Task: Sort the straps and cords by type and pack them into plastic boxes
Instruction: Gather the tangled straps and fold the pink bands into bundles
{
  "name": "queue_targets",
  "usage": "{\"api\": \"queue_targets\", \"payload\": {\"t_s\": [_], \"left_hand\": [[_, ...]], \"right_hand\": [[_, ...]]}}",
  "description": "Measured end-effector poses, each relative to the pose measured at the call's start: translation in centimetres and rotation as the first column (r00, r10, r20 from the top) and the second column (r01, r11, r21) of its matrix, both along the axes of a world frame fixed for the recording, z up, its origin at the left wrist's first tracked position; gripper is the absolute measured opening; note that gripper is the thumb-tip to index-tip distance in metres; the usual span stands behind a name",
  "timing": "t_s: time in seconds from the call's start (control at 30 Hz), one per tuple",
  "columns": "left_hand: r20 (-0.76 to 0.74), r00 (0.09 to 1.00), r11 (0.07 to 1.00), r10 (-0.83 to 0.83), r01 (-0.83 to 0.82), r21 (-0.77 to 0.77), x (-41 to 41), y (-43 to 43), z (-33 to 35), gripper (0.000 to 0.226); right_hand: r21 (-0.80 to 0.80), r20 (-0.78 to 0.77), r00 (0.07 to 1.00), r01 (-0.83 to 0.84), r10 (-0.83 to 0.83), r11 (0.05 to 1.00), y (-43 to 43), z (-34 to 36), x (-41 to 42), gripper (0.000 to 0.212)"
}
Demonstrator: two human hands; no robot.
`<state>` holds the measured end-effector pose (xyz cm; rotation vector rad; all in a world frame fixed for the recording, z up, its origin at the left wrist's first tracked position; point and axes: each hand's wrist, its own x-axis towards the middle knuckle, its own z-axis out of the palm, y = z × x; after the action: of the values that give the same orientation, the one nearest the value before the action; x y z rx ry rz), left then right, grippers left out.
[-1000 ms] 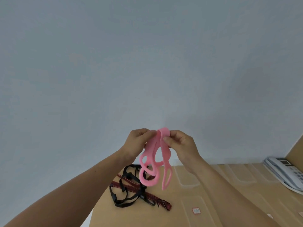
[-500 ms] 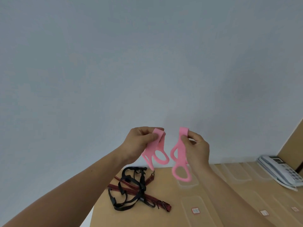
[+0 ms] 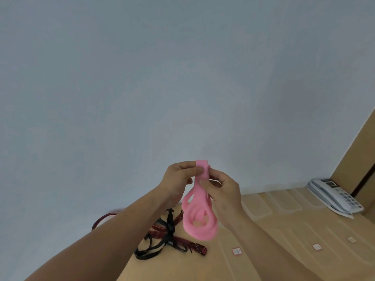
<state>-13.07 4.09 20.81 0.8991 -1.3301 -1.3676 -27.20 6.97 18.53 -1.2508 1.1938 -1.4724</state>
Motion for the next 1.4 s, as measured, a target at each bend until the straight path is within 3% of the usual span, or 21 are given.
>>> {"api": "queue_targets", "payload": {"t_s": [0.1,0.17,0.23,0.3,0.37,0.47,0.67,0.93,1.0,1.03,1.13,1.2,1.3,1.4], "left_hand": [[0.064,0.998,1.000,-0.016,0.016,0.003,-0.5,0.4,-0.7,0.023],[0.103,0.995,0.999,0.003,-0.007,0.034,-1.0,0.8,-2.3,0.040],[0.175,0.979,0.990,-0.103,0.083,0.116,-2.0,1.0,-4.7,0.054],[0.244,0.939,0.962,-0.243,0.202,0.181,-3.7,1.5,-7.0,0.044],[0.190,0.938,0.945,-0.291,0.251,0.209,-5.6,1.7,-8.9,0.027],[0.126,0.942,0.908,-0.312,0.257,0.330,-8.6,1.9,-11.4,0.025],[0.183,0.956,0.818,-0.230,0.088,0.569,-14.9,2.4,-17.4,0.039],[0.385,0.901,0.756,-0.201,-0.107,0.646,-18.8,1.3,-23.1,0.035],[0.503,0.837,0.799,-0.218,-0.143,0.584,-19.6,0.9,-24.1,0.037],[0.606,0.760,0.843,-0.234,-0.152,0.517,-19.7,0.7,-24.4,0.035],[0.881,0.420,0.953,-0.216,-0.106,0.284,-20.1,0.7,-25.0,0.031],[0.939,0.280,0.970,-0.198,-0.085,0.229,-20.2,1.0,-25.3,0.043],[0.980,0.151,0.990,-0.130,-0.028,0.136,-19.8,1.7,-25.9,0.063],[0.989,0.097,0.993,-0.112,0.053,0.107,-19.2,2.3,-26.0,0.063]], "right_hand": [[0.030,-0.018,0.998,0.068,-0.067,0.997,-0.1,-0.7,-1.2,0.023],[0.046,0.008,0.995,0.098,-0.098,0.994,-0.4,-1.1,-2.5,0.022],[0.078,0.027,0.995,0.094,-0.097,0.993,-0.8,-1.7,-4.0,0.023],[0.125,0.034,0.996,0.076,-0.081,0.989,-1.3,-2.8,-5.3,0.024],[0.172,0.002,0.998,0.069,-0.070,0.983,-1.9,-4.2,-7.0,0.025],[0.253,-0.048,0.998,0.051,-0.040,0.966,-2.6,-6.9,-10.3,0.027],[0.488,-0.142,0.990,0.082,-0.014,0.869,-3.5,-15.0,-16.7,0.028],[0.647,-0.267,0.957,0.087,0.118,0.758,-6.0,-22.8,-19.8,0.022],[0.665,-0.288,0.946,0.083,0.152,0.743,-6.6,-23.9,-20.0,0.022],[0.665,-0.303,0.937,0.079,0.172,0.742,-6.8,-24.2,-20.0,0.022],[0.638,-0.389,0.887,0.063,0.250,0.767,-7.2,-24.8,-19.9,0.025],[0.614,-0.441,0.849,0.047,0.292,0.788,-7.3,-24.9,-19.9,0.021],[0.546,-0.547,0.779,0.056,0.306,0.836,-6.9,-24.5,-20.0,0.021],[0.431,-0.673,0.700,0.105,0.241,0.896,-5.9,-23.9,-20.1,0.021]]}}
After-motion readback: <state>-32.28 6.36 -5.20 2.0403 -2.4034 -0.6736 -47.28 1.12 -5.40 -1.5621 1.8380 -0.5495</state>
